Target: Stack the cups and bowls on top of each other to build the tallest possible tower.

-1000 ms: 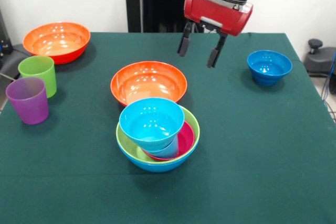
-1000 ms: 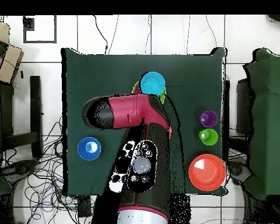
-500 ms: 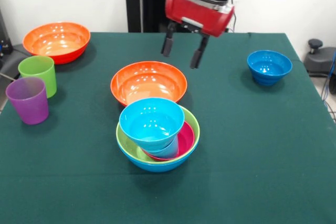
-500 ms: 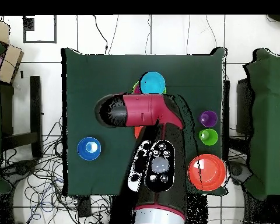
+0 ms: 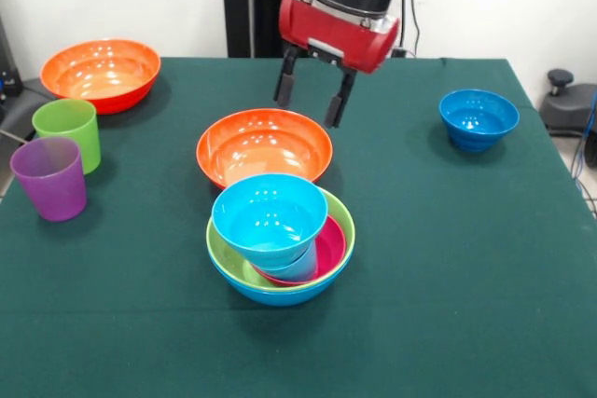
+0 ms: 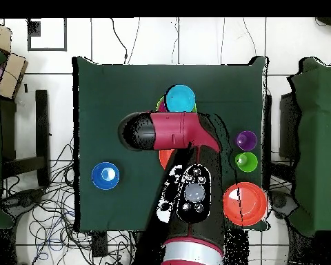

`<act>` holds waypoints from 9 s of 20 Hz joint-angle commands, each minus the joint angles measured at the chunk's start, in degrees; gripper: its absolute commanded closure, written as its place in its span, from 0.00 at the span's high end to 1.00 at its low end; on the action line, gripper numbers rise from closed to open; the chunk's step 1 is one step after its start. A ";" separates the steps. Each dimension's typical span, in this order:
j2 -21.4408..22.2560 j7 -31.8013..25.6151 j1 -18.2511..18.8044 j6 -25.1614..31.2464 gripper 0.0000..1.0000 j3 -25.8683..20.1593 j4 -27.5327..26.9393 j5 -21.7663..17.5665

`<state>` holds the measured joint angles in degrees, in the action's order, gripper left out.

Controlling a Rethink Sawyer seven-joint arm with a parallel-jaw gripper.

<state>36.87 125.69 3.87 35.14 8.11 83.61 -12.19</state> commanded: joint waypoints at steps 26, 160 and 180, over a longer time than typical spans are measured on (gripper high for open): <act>-11.97 1.20 -0.02 -8.38 1.00 -4.59 -5.49 -1.23; -17.63 2.06 6.06 -27.07 1.00 -11.07 13.98 -14.50; -10.47 -2.16 12.71 -12.69 1.00 -17.23 9.52 -11.37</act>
<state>26.53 125.69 15.65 18.12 -3.64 99.91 -24.78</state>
